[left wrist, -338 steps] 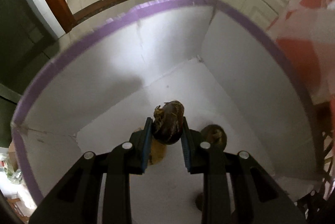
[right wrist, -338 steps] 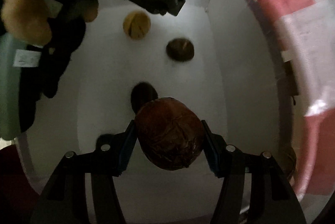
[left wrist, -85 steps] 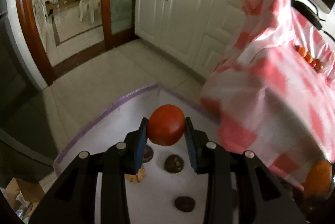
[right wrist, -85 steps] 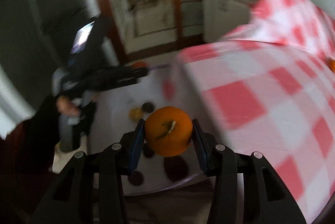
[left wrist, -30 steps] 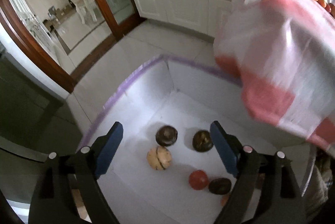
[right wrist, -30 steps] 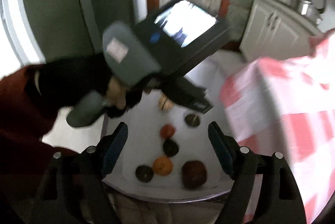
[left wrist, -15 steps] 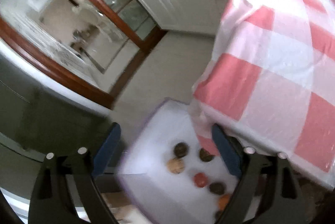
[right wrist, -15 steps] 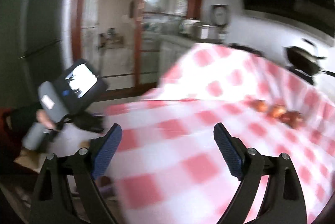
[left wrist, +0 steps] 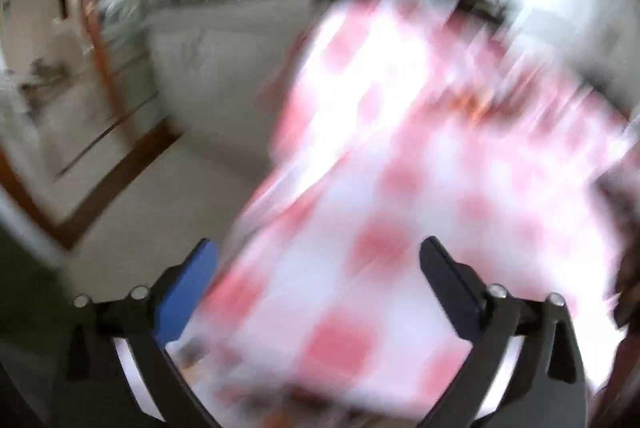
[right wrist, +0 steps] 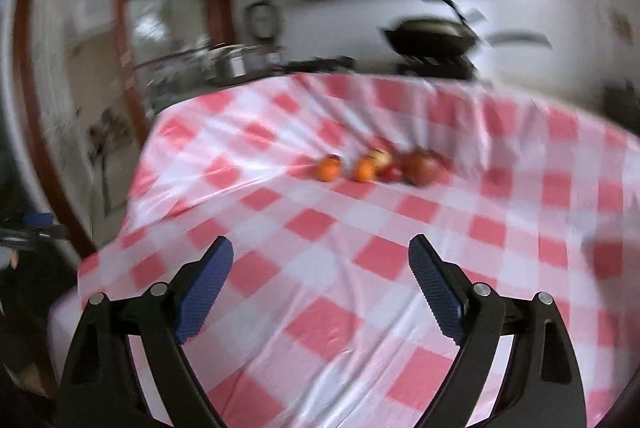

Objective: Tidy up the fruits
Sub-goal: 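Move both open tools back toward the fruits on the table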

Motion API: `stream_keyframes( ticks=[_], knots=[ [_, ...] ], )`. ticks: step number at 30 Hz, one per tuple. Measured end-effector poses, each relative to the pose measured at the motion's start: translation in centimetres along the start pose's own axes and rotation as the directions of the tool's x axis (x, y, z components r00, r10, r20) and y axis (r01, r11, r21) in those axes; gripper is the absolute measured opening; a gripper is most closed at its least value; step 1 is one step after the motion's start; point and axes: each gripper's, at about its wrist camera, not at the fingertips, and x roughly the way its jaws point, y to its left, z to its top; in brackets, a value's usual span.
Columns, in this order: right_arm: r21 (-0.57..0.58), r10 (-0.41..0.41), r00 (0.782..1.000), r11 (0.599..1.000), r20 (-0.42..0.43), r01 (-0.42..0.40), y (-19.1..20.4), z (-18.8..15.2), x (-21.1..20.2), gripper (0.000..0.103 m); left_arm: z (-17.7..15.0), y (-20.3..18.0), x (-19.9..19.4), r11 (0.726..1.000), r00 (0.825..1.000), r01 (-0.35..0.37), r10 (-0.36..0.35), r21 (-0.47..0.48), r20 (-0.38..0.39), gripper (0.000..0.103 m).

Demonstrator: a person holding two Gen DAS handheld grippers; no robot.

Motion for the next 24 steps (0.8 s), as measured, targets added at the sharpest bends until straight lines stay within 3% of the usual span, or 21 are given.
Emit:
stream_keyframes(
  ticks=[2, 3, 8, 13, 18, 21, 24],
  knots=[
    [0.102, -0.016, 1.0, 0.995, 0.003, 0.015, -2.3, -0.1, 1.0, 0.088, 1.6, -3.2, 0.8, 0.998, 0.993, 0.059, -0.056, -0.023, 0.108, 0.102],
    [0.147, -0.019, 1.0, 0.989, 0.007, 0.018, -3.4, -0.2, 1.6, 0.088, 2.5, -5.1, 2.1, 0.997, 0.989, 0.077, -0.074, -0.018, 0.126, 0.102],
    [0.26, -0.054, 0.998, 0.964, -0.007, 0.054, -6.8, -2.6, 3.8, 0.088, 5.7, -13.3, 11.2, 0.992, 0.988, 0.122, -0.117, -0.044, 0.101, 0.102],
    [0.234, -0.08, 0.997, 0.969, 0.009, 0.076, -7.1, -3.1, 3.5, 0.088, 8.0, -19.4, 20.5, 0.998, 0.991, -0.001, 0.009, -0.057, 0.13, 0.102],
    [0.254, -0.062, 0.998, 0.965, -0.015, 0.064, -6.9, -3.5, 4.4, 0.088, 10.2, -21.2, 26.1, 0.989, 0.982, -0.108, 0.122, -0.104, 0.147, 0.102],
    [0.265, -0.043, 0.999, 0.963, -0.023, 0.047, -6.6, -3.5, 4.9, 0.088, 11.3, -20.8, 28.7, 0.985, 0.985, -0.095, 0.114, -0.141, 0.131, 0.102],
    [0.292, -0.037, 0.998, 0.955, -0.042, 0.048, -6.7, -3.5, 5.8, 0.088, 11.5, -19.6, 30.3, 0.986, 0.994, -0.022, 0.039, -0.165, 0.102, 0.102]
  ],
)
